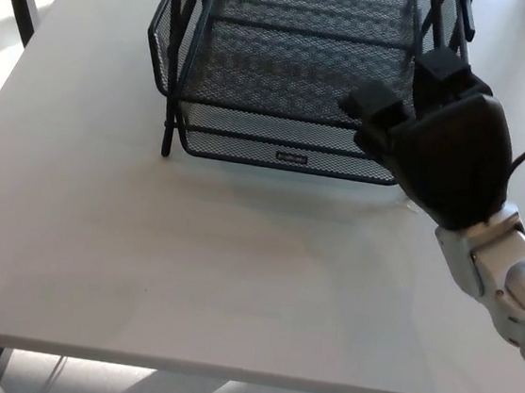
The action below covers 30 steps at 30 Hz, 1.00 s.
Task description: The robot uses its right hand to grab the drawer kept on the middle of the desk and pull it out towards the robot
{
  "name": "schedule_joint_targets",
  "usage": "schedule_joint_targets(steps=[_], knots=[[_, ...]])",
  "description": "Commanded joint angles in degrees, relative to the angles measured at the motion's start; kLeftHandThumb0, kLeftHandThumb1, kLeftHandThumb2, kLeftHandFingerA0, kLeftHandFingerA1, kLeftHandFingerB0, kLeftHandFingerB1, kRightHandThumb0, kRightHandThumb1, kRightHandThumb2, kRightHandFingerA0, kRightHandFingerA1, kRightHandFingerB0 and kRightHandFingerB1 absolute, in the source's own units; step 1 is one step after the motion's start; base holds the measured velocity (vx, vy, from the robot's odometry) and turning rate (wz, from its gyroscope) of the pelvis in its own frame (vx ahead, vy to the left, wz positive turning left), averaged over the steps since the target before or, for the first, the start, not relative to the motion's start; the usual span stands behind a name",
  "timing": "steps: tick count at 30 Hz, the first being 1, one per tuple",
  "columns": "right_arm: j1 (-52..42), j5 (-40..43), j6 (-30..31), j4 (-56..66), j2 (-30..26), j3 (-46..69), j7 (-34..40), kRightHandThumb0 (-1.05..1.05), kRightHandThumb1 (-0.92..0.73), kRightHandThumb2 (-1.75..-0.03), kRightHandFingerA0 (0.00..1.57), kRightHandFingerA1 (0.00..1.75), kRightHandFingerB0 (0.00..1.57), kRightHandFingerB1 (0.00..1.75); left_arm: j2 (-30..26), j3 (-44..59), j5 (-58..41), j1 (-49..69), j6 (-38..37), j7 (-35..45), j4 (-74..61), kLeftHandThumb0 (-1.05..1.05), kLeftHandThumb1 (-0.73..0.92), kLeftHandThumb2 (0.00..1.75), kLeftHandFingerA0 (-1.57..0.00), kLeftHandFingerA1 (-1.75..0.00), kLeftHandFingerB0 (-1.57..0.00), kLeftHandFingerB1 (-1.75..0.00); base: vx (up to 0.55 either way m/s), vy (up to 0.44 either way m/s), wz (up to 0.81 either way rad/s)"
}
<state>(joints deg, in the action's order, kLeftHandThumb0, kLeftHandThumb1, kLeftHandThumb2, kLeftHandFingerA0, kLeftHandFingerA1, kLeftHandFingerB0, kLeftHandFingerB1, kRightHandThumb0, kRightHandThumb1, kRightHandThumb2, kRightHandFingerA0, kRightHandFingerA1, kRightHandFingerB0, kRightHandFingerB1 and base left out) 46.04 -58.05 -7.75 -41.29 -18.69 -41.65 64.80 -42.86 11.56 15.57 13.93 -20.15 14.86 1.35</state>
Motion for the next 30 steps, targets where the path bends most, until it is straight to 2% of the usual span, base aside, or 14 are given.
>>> schedule_joint_targets(steps=[1, 8, 16, 18, 23, 25, 26, 30], knots=[[-3.8, -2.0, 0.2, 4.5, -2.4, 1.1, -1.2, -0.46, -0.51, -0.56, 0.94, 1.53, 0.96, 0.67, -0.7, 0.5, 0.1, -0.1, -1.2, 0.3, 1.2, -0.33, 0.54, 0.56, -0.82, -0.92, -0.8, -0.62, 0.0, 0.0, 0.0], [-10.4, -1.9, 0.7, 15.1, -5.4, 4.5, -5.6, -0.44, -0.53, -0.56, 0.91, 1.54, 0.94, 0.64, -0.9, 0.6, 0.6, 0.1, -0.5, 0.6, 0.6, -0.31, 0.55, 0.56, -0.8, -0.87, -0.79, -0.57, 0.0, 0.0, 0.0], [-15.6, -4.2, 1.5, 20.9, -5.6, 6.6, -6.4, -0.45, -0.55, -0.57, 0.93, 1.52, 0.93, 0.66, -0.7, 0.7, 0.2, 0.0, -0.4, 0.6, 0.8, -0.31, 0.55, 0.56, -0.81, -0.88, -0.79, -0.58, 0.0, 0.0, 0.0], [-18.0, -4.3, 1.7, 23.8, -6.0, 7.1, -8.2, -0.44, -0.53, -0.61, 0.87, 1.58, 0.9, 0.66, -0.8, 0.7, 0.1, 0.4, -1.3, 0.6, 1.3, -0.3, 0.54, 0.55, -0.81, -0.89, -0.8, -0.59, 0.0, 0.0, 0.0], [-25.3, -4.2, 1.0, 32.9, -7.7, 8.7, -11.7, -0.43, -0.55, -0.57, 0.9, 1.51, 0.91, 0.62, -0.8, 0.7, 0.7, 0.5, -0.9, 0.3, 1.1, -0.29, 0.54, 0.56, -0.8, -0.87, -0.8, -0.59, 0.0, 0.0, 0.0], [-26.5, -5.1, 1.2, 33.8, -7.4, 8.9, -11.1, -0.44, -0.52, -0.61, 0.89, 1.53, 0.92, 0.62, -1.2, 0.8, 0.8, 0.4, -1.1, 0.5, 1.2, -0.3, 0.54, 0.56, -0.8, -0.88, -0.79, -0.6, 0.0, 0.0, 0.0], [-27.5, -5.7, 1.6, 34.7, -7.6, 9.1, -11.5, -0.43, -0.53, -0.56, 0.9, 1.52, 0.92, 0.61, -1.3, 0.7, 0.7, 0.4, -0.8, 0.7, 1.2, -0.3, 0.55, 0.56, -0.79, -0.88, -0.79, -0.6, 0.0, 0.0, 0.0], [-28.8, -6.5, 1.3, 34.6, -7.6, 9.6, -12.0, -0.43, -0.56, -0.57, 0.89, 1.55, 0.9, 0.65, -1.1, 0.7, 0.9, 0.9, -0.9, 0.5, 1.0, -0.32, 0.55, 0.56, -0.78, -0.86, -0.79, -0.59, 0.0, 0.0, 0.0]])
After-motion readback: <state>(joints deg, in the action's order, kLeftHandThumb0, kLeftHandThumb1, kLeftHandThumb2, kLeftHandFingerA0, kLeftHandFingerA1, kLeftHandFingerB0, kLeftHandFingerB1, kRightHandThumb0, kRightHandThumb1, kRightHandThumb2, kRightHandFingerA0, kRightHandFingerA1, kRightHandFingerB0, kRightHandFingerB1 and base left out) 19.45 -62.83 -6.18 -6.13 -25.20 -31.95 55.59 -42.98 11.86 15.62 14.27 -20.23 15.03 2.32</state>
